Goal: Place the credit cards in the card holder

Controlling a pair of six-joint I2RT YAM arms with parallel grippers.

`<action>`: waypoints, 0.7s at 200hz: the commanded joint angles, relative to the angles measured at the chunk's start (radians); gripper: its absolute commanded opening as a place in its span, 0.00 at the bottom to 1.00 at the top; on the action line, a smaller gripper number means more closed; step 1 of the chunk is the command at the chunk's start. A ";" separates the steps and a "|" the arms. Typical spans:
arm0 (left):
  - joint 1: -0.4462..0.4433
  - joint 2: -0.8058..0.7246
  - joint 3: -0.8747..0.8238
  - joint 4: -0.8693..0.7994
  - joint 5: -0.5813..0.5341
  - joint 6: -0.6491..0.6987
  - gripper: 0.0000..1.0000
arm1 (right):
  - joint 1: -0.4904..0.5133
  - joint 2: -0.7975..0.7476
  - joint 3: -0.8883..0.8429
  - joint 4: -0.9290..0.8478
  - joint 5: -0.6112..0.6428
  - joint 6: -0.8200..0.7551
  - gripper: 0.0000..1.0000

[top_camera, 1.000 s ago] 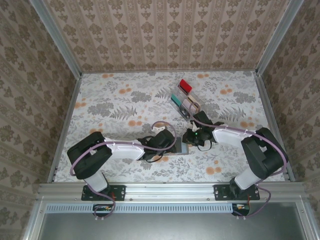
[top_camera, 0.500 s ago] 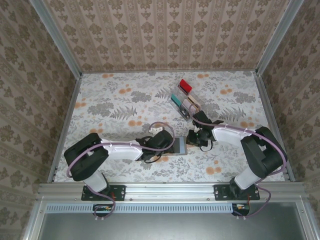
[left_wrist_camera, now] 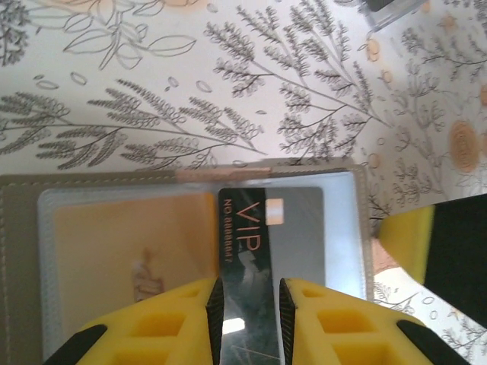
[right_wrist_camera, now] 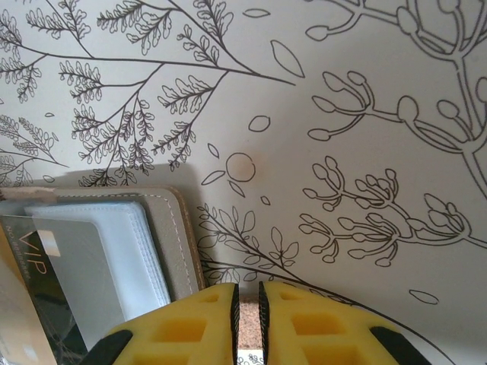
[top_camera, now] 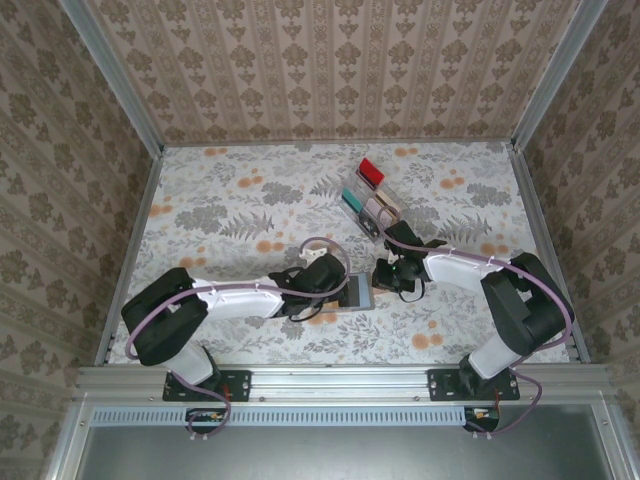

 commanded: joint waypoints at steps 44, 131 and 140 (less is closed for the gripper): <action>0.002 0.049 0.037 -0.056 0.011 -0.001 0.29 | -0.002 0.012 0.018 -0.026 -0.025 -0.008 0.18; 0.002 0.105 0.057 -0.035 0.048 -0.003 0.20 | -0.002 0.033 0.009 -0.009 -0.039 -0.008 0.18; 0.000 0.107 0.060 -0.035 0.049 -0.001 0.20 | -0.002 0.035 0.008 -0.008 -0.040 -0.008 0.18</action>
